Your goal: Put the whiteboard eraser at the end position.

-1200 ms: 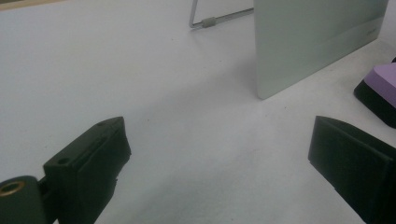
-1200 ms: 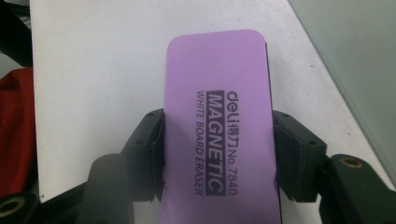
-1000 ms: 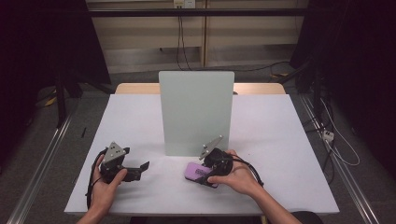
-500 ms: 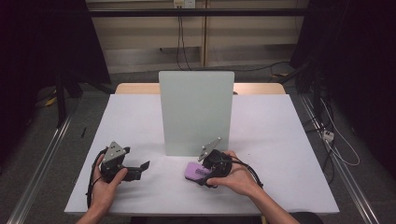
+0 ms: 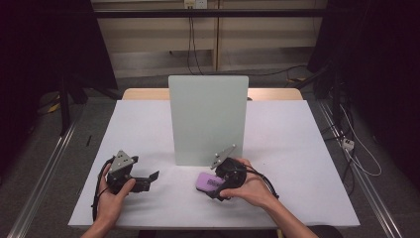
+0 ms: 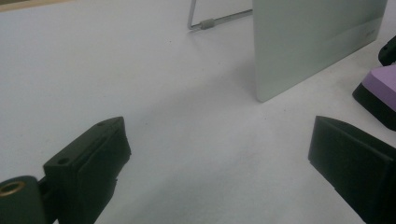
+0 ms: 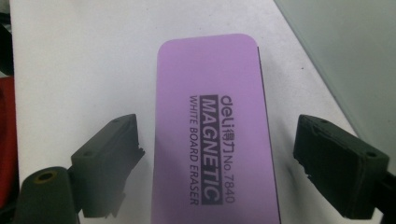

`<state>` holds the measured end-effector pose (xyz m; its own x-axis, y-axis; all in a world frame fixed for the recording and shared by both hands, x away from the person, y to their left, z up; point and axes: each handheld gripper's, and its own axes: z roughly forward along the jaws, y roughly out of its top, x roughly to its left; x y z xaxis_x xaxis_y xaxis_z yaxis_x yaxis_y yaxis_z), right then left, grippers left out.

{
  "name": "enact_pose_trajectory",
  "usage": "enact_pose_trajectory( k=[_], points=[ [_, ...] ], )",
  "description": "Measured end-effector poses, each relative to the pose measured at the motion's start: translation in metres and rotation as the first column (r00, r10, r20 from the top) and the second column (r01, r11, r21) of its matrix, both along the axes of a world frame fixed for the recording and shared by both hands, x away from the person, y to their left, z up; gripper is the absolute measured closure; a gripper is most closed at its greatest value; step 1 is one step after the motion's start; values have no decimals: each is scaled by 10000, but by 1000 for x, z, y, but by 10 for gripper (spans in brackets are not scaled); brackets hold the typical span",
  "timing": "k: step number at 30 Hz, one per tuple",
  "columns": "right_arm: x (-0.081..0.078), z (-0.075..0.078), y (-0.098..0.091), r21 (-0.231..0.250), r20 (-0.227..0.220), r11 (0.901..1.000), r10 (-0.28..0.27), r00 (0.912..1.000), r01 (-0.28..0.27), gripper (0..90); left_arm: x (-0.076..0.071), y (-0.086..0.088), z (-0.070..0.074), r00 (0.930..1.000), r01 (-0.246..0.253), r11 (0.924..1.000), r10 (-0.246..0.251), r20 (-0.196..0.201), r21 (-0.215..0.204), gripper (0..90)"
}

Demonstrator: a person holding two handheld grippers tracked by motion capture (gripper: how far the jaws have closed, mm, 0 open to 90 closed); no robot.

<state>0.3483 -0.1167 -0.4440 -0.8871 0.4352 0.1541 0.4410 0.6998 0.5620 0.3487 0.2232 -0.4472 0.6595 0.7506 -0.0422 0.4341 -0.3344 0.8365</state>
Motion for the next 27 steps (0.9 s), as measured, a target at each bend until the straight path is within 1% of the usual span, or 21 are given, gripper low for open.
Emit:
enact_pose_trajectory(
  k=[1, 5, 6, 8, 10, 11, 14, 16, 18, 20, 24, 26, 27],
  points=[
    [0, 0, 0, 50, -2, 10000, -33, 10000, 33, 109, 0, 0, 0, 10000, -1, 10000, 1, -23, -28, 49],
    [1, 2, -2, 266, -14, 9995, -172, 9999, 173, 96, 0, 0, 0, 10000, -6, 10000, 6, -49, 7, 49],
    [1, 2, -2, 292, 80, 9993, -245, 9997, 242, 93, 0, 0, 0, 10000, -12, 10000, 12, -45, 3, 49],
    [1, 4, -3, 500, 82, 9983, -309, 9995, 304, 86, 1, 0, -1, 10000, 20, 10000, -20, -38, 60, 49],
    [1, 5, -3, 667, 146, 9970, -409, 9991, 398, 90, 0, -1, -1, 10000, 23, 10000, -23, -44, 34, 49],
    [0, 5, -3, 734, 146, 9966, -373, 9992, 362, 82, 0, -1, -1, 10000, 3, 10000, -3, -59, 24, 49],
    [0, 8, -3, 731, 243, 9963, -478, 9986, 459, 79, 0, -1, -1, 10000, -31, 10000, 32, -94, 48, 49],
    [1, 9, -5, 833, 274, 9946, -651, 9975, 626, 81, 0, -1, -1, 10000, -34, 10000, 34, -87, 45, 49],
    [2, 11, -7, 872, 400, 9927, -871, 9954, 834, 81, 0, -1, -1, 10000, 7, 10000, -7, -49, 97, 49],
    [4, 13, -11, 942, 443, 9894, -1147, 9924, 1101, 80, 0, -1, -1, 10000, 5, 10000, -5, -30, 55, 49],
    [4, 16, -15, 962, 611, 9855, -1461, 9874, 1398, 80, 0, -1, -1, 10000, -28, 10000, 28, -29, -5, 49],
    [4, 18, -18, 1176, 626, 9800, -1687, 9837, 1606, 81, 0, 0, 0, 10000, -68, 10000, 68, -17, 63, 49],
    [4, 18, -18, 1226, 674, 9769, -1839, 9806, 1748, 82, -1, -1, 0, 9999, -107, 9999, 107, -1, -61, 49]
  ],
)
